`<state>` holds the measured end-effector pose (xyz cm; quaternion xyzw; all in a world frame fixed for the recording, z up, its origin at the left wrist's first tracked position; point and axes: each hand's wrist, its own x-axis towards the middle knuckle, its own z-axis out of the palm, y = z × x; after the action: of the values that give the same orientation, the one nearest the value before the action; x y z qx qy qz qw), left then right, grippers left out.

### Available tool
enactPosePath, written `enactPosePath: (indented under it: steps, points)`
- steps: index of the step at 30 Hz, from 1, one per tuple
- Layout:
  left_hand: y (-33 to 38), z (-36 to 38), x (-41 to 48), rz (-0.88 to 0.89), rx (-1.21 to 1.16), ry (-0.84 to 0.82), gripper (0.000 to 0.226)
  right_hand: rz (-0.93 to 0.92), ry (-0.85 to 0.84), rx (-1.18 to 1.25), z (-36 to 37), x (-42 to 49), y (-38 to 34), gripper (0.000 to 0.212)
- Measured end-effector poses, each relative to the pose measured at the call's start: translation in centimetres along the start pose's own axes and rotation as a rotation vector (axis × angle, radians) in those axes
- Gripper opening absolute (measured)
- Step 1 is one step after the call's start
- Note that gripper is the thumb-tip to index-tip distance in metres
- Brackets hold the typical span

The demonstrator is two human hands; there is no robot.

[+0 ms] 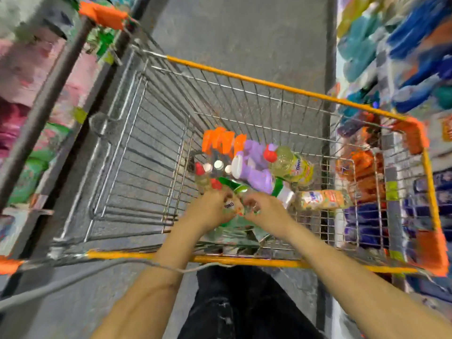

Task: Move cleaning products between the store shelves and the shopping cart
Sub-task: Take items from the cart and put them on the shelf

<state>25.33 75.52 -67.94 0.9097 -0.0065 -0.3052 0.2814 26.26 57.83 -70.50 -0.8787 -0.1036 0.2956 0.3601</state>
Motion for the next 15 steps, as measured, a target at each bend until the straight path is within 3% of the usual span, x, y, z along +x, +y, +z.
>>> enactPosePath:
  steps: [4,6,10,15]
  points:
    - [-2.5,1.9,2.2,-0.054,0.1,-0.226,0.059,0.092,-0.218,-0.329,3.0,2.5,3.0,0.066]
    - [-3.7,2.4,3.1,-0.104,0.133,-0.276,0.058,0.122,-0.282,-0.468,4.5,3.9,4.2,0.077]
    - [-5.1,3.4,3.6,-0.182,0.11,-0.283,0.045,0.196,-0.364,-0.594,6.8,5.3,5.7,0.066]
    - [-5.5,3.8,4.1,-0.242,0.146,-0.275,0.04,0.173,-0.347,-0.732,8.4,6.0,5.1,0.048]
